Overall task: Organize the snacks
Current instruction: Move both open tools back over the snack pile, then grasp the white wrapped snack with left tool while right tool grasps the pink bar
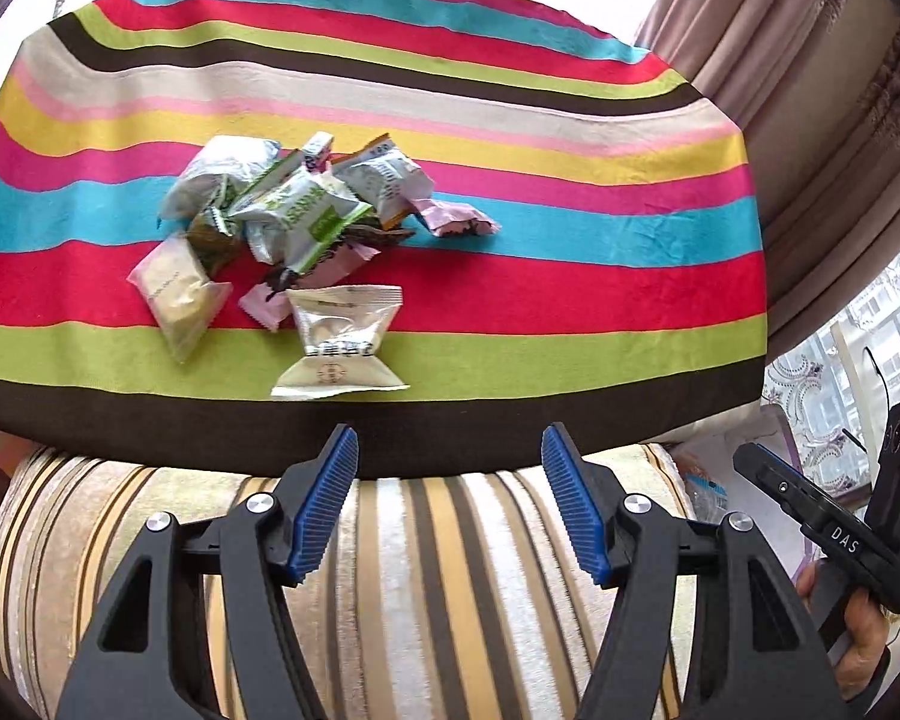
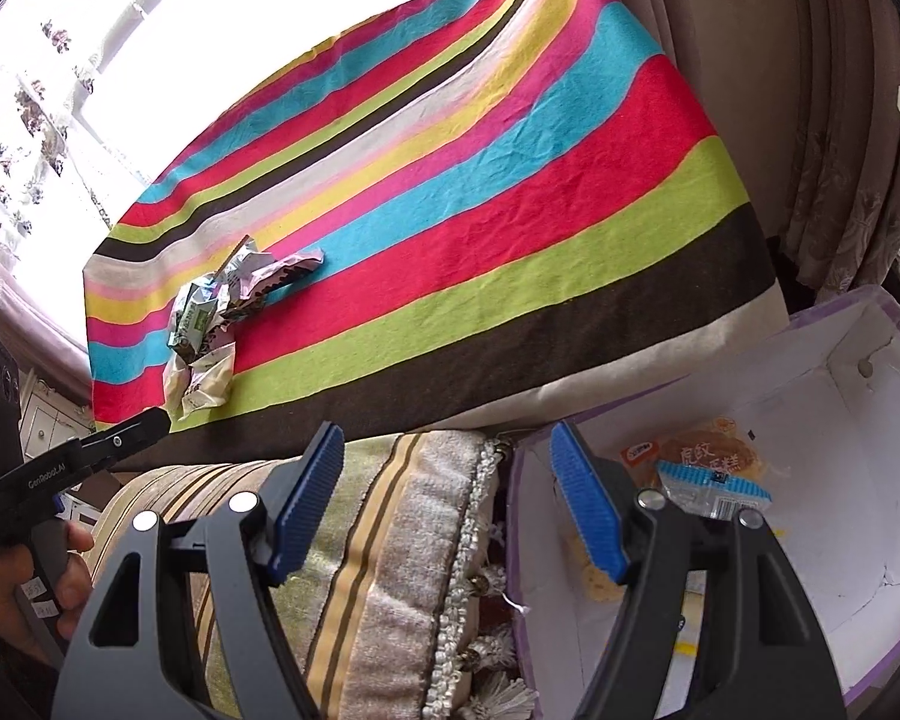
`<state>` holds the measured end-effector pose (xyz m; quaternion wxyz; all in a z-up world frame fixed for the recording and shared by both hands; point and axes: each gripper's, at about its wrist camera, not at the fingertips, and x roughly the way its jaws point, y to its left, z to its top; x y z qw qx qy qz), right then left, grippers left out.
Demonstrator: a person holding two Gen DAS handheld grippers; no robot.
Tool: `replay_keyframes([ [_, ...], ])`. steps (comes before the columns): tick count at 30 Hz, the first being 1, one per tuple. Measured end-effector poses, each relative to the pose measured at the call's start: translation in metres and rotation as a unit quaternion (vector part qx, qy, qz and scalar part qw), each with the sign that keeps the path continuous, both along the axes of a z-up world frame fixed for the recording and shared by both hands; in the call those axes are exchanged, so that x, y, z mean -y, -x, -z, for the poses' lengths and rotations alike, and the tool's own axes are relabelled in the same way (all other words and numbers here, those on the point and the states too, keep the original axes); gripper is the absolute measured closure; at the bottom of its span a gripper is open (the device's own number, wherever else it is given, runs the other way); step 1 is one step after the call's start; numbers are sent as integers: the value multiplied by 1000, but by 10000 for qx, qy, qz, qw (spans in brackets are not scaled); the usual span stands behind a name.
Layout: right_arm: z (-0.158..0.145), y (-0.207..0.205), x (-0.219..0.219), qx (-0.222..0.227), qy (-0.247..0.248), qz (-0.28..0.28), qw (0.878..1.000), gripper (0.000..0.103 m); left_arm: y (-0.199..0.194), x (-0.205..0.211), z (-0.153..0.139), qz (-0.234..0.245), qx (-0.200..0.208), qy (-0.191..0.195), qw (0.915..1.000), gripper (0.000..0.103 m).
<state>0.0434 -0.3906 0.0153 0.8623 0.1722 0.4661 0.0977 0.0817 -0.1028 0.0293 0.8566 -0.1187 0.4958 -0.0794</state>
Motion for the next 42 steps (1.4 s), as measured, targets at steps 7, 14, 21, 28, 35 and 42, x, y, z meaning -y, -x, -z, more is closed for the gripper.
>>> replay_keyframes([
  [7,1,-9,-25,-85,-44,-249,9996,31,0,-39,5,-367,-78,79,9993,42],
  [14,3,-18,-43,-176,38,-412,9990,31,-16,-47,12,-351,-160,85,9992,42],
  [21,-1,-40,-62,-142,140,-470,9987,30,-45,-37,23,-182,-311,-141,9993,42],
  [28,-6,-84,-88,-142,-95,-398,9991,26,-67,-26,36,-4,-487,-393,9980,40],
  [35,11,-141,-113,-503,-583,150,9969,26,-78,-19,41,128,-486,-487,9975,40],
  [42,22,-193,-151,-627,-126,405,9971,26,-80,-20,44,111,-486,-417,9979,40],
])
